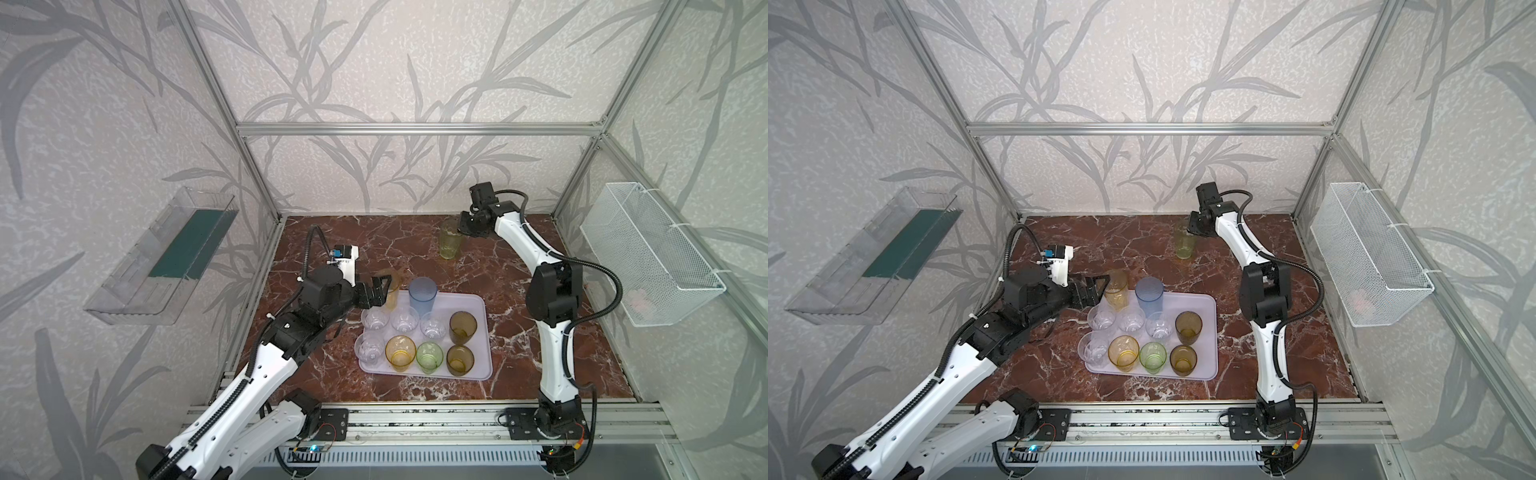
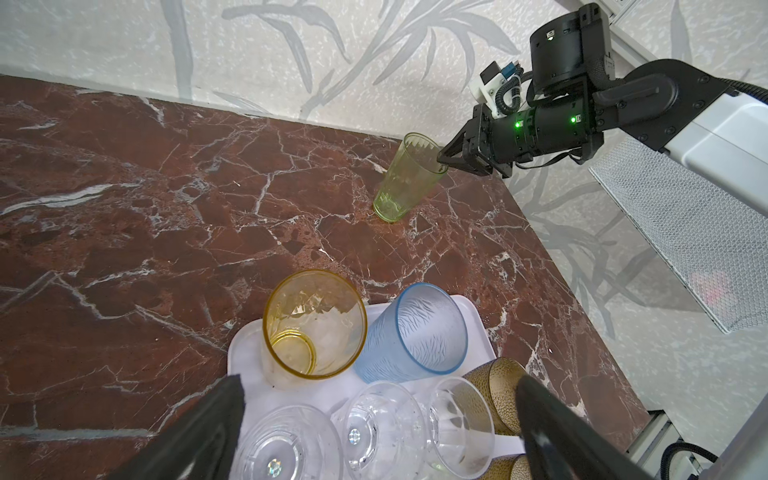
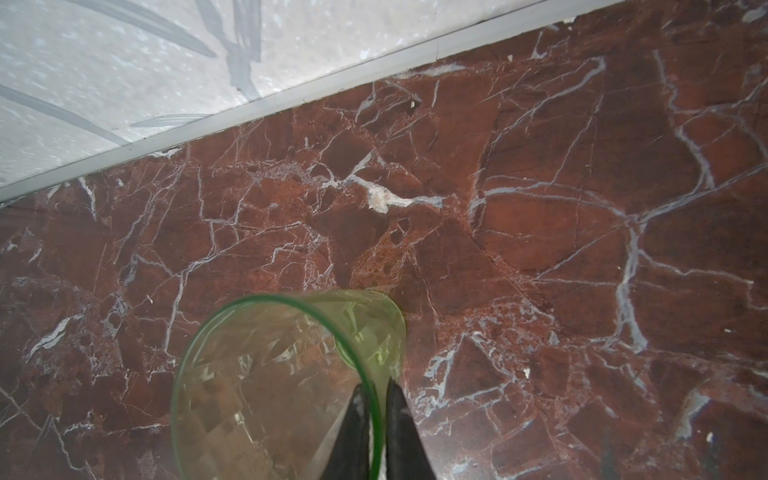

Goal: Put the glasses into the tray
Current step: 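Close the right gripper on the green glass and lift it, then carry the green glass onto the tray beside the blue glass and lower it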

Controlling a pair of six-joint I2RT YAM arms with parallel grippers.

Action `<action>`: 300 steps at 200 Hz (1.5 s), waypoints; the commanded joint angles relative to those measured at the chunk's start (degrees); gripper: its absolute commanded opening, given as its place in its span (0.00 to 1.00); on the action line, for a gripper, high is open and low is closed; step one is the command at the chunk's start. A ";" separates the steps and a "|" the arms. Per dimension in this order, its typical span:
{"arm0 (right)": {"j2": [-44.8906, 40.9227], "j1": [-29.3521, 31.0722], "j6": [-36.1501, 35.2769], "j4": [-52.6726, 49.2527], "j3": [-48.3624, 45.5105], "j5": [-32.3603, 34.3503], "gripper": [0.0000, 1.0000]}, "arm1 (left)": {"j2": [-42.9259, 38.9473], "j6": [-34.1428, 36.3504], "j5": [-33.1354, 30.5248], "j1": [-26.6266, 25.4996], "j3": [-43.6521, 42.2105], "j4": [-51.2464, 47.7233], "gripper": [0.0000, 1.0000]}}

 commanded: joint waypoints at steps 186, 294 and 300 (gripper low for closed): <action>-22.93 -0.30 0.22 6.70 -21.63 -3.06 0.00 | -4.30 -1.03 0.65 -0.10 -0.44 -2.64 0.99; -40.63 1.86 -3.65 2.60 -36.05 -2.26 0.00 | -8.01 -2.26 0.60 -0.11 -2.23 -3.52 0.99; -41.30 2.27 -4.02 2.04 -36.57 -1.68 0.00 | -7.96 -2.44 0.82 -0.16 -2.23 -3.61 0.99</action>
